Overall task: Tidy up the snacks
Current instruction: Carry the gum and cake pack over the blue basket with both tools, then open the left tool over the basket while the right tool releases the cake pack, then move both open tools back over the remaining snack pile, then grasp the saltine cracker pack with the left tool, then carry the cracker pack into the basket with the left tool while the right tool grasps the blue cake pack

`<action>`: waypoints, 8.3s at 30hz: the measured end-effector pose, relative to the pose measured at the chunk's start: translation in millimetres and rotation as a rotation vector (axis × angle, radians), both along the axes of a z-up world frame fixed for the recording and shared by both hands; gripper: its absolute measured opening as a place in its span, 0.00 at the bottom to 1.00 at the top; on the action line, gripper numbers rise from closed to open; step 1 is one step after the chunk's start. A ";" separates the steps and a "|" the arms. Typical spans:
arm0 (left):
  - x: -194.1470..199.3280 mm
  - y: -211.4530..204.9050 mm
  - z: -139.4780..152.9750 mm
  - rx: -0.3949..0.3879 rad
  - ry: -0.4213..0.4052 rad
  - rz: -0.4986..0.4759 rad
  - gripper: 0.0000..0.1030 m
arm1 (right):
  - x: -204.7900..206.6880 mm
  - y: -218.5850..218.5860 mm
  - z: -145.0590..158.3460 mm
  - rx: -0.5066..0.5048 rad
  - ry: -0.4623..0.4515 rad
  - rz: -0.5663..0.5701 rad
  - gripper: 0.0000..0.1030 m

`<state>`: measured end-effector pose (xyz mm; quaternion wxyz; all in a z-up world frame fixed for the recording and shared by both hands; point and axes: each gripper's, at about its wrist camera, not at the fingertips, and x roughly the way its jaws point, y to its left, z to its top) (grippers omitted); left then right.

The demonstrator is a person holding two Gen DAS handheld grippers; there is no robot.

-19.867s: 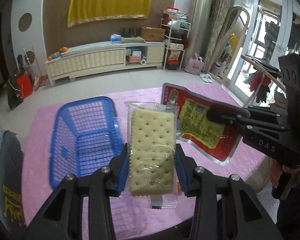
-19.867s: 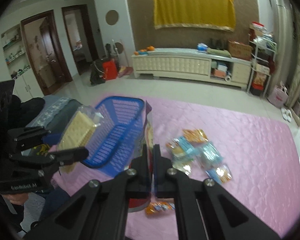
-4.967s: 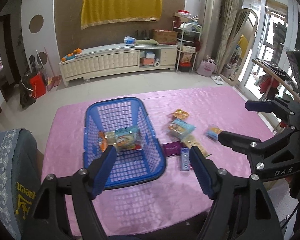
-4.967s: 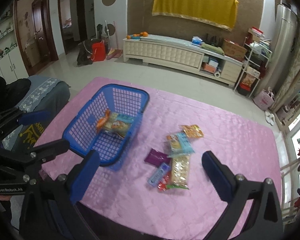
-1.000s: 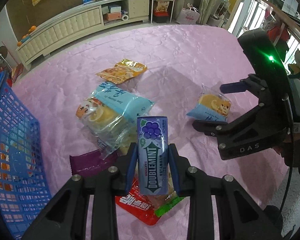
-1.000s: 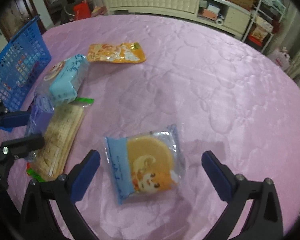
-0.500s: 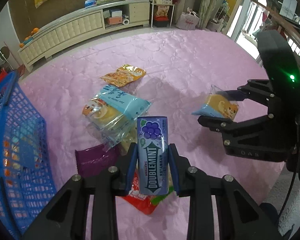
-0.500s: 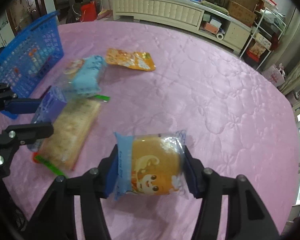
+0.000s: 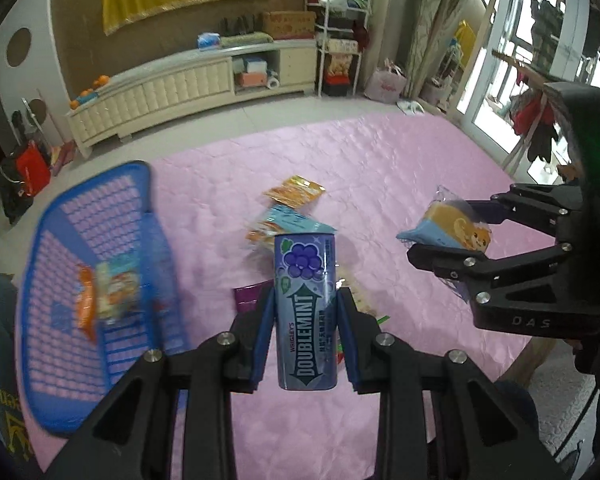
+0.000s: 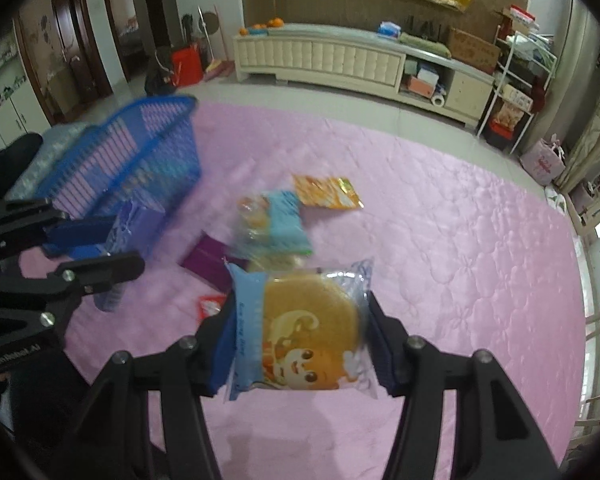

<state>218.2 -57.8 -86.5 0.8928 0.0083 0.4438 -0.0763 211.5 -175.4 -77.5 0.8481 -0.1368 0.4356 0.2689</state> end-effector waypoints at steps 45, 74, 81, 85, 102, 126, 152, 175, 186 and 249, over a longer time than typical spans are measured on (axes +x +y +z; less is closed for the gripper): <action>-21.0 203.6 3.2 -0.021 -0.012 0.144 0.28 | -12.0 211.4 14.5 0.060 0.069 0.084 0.60; -32.8 199.7 21.5 -0.052 -0.026 0.140 0.57 | -19.3 187.1 32.8 -0.031 -0.005 -0.040 0.90; -53.3 186.9 39.7 -0.044 -0.054 0.124 0.58 | -39.0 170.0 49.2 -0.028 -0.023 -0.058 0.90; -65.1 178.0 48.8 -0.036 -0.072 0.115 0.60 | -50.0 159.0 58.6 -0.013 -0.030 -0.066 0.90; -89.5 128.4 67.0 -0.040 -0.128 0.095 0.69 | -75.7 99.5 75.6 0.033 -0.047 -0.111 0.90; -32.7 35.3 35.7 -0.074 -0.044 0.063 0.69 | -34.7 -22.5 43.0 0.063 0.026 -0.279 0.90; 76.5 -21.5 -71.0 -0.076 0.205 0.071 0.69 | 61.2 -59.7 -34.6 0.072 0.122 -0.311 0.90; 112.0 -57.7 -141.9 -0.054 0.358 0.096 0.70 | 83.6 -95.5 -83.0 0.008 0.150 -0.379 0.90; 112.8 -72.5 -142.7 0.009 0.363 0.097 0.64 | 83.8 -90.6 -71.7 -0.008 0.107 -0.362 0.90; -8.0 153.2 -20.8 0.054 0.054 0.341 0.51 | 101.4 98.0 -99.7 -0.102 0.149 -0.014 0.69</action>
